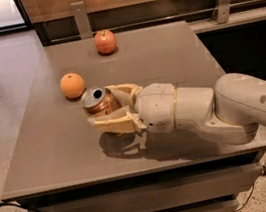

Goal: Place orange can upright

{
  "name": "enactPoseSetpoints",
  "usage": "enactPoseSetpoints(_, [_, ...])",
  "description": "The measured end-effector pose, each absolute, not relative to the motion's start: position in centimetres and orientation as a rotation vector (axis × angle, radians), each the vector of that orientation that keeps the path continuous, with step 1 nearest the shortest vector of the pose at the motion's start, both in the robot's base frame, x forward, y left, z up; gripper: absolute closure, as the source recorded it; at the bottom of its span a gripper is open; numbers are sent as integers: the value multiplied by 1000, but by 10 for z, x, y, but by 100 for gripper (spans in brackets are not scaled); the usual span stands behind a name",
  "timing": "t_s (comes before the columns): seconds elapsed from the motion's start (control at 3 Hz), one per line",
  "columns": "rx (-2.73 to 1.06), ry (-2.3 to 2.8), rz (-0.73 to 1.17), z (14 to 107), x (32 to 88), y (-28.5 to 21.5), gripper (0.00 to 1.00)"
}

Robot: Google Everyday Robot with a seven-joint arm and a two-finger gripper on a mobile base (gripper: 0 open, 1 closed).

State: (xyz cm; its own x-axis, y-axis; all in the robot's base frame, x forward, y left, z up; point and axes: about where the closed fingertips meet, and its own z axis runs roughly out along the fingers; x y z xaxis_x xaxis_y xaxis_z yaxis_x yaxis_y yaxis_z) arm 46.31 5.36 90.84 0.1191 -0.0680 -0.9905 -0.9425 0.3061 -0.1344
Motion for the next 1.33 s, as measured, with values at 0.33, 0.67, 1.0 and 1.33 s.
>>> enactPoseSetpoints(0.33, [-1047,1242,888,912,466,73,100])
enactPoseSetpoints(0.67, [-1043,1251,895,908,467,78,100])
enactPoseSetpoints(1.0, [-1030,1278,904,900,468,78,100])
enactPoseSetpoints(1.33, [-1019,1298,921,893,470,81,100])
